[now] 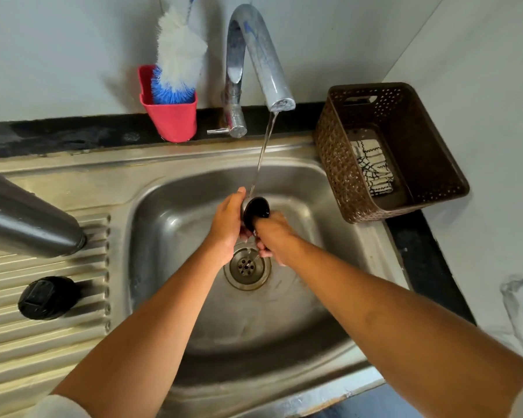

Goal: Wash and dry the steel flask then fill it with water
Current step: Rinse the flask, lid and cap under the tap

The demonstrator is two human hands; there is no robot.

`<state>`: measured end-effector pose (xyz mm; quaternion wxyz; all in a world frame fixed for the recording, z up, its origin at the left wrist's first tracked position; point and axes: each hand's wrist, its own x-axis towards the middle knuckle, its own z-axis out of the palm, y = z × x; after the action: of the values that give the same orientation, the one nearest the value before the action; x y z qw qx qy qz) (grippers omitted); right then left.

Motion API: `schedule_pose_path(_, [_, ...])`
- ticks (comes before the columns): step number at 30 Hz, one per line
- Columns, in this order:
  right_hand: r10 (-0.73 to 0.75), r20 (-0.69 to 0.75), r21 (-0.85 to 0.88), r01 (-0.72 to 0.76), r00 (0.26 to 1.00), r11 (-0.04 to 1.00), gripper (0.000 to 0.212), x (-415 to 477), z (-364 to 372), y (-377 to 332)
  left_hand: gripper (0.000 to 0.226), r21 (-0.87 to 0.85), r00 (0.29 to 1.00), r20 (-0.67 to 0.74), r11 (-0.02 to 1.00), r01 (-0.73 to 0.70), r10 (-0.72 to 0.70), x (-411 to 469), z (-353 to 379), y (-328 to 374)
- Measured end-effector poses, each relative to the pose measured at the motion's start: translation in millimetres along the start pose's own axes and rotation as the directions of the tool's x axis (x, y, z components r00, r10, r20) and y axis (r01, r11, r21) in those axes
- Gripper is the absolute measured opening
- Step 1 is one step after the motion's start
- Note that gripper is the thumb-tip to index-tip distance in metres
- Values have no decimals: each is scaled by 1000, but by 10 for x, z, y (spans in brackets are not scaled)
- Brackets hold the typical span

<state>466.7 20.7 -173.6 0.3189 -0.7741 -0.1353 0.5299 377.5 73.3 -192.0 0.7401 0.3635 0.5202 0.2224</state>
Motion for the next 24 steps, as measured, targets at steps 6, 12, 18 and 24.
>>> schedule_pose_path(6, [-530, 294, -918, 390, 795, 75, 55, -104, -388, -507, 75, 116, 963, 156, 972, 204, -220, -68, -84, 161])
schedule_pose_path(12, [-148, -157, -257, 104, 977, 961, 34, 91, -118, -82, 33, -74, 991, -8, 989, 131, -132, 63, 144, 99])
schedule_pose_path(18, [-583, -32, -786, 340, 812, 516, 35, -131, -206, -103, 40, -286, 951, 97, 907, 309, -294, 8, -7, -64])
schedule_pose_path(24, [-567, 212, -811, 467, 796, 352, 39, -149, -75, 110, 50, -407, 936, 113, 844, 349, -333, -10, -45, 5])
